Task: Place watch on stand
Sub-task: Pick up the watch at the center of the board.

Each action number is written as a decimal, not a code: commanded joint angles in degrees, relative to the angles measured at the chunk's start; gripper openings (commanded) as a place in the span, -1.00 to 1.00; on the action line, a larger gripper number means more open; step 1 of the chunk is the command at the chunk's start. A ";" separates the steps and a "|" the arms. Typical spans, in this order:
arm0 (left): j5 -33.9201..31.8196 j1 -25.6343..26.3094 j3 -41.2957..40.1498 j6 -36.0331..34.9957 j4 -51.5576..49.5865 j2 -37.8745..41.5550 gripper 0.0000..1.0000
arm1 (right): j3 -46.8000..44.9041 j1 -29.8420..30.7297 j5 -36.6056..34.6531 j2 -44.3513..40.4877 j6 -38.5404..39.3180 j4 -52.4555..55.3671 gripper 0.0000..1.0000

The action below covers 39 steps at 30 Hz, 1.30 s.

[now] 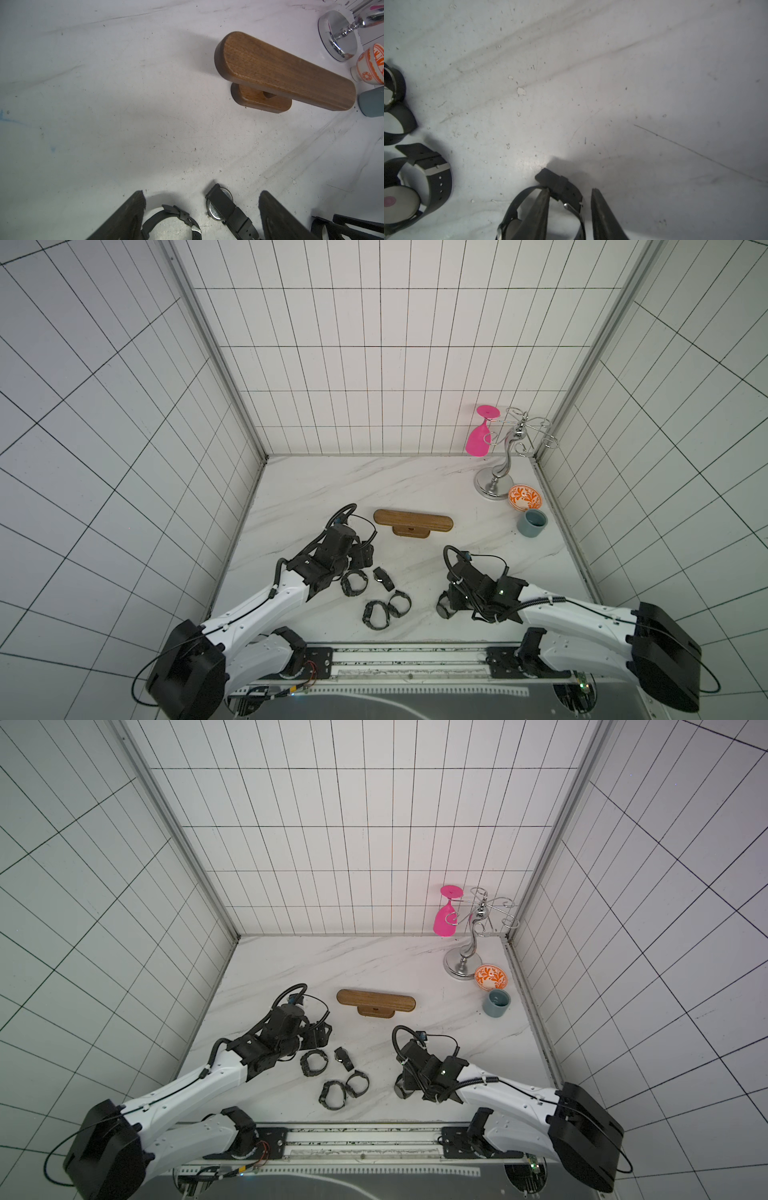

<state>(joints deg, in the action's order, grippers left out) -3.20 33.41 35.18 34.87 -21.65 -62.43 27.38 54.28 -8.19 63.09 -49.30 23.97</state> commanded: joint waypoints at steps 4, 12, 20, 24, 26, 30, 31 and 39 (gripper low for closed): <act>-0.80 0.21 1.32 -0.36 0.91 0.03 0.70 | -1.01 0.81 -0.97 -1.15 -1.50 5.56 -0.26; -0.43 0.20 1.17 -0.40 0.95 0.03 0.70 | -1.36 1.48 -0.52 -3.16 -1.79 5.53 -0.25; 0.29 0.21 1.39 -0.40 0.98 -0.23 0.70 | -3.31 1.79 0.41 -1.79 -2.03 4.07 -0.36; 0.68 0.34 1.56 -0.38 1.07 -0.27 0.70 | -3.99 1.94 0.63 -0.80 -1.94 2.36 -0.47; 1.00 0.30 1.66 -0.42 1.02 -0.32 0.70 | -4.20 1.92 0.71 -0.27 -1.78 1.72 -0.54; 1.66 0.78 1.65 -0.42 1.26 -0.46 0.70 | -3.85 2.05 0.22 -0.22 -1.16 0.89 -0.75; 1.71 0.98 1.78 -0.44 1.30 -0.63 0.70 | -3.71 2.00 -0.10 -0.44 -1.06 0.87 -0.80; 3.32 3.22 2.88 1.43 1.93 -0.68 0.70 | -1.18 2.02 -4.03 -4.01 -0.81 -1.69 -0.97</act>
<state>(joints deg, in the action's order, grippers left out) -0.99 35.97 36.21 35.14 -21.58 -63.09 25.74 55.92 -8.88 61.12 -49.52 23.99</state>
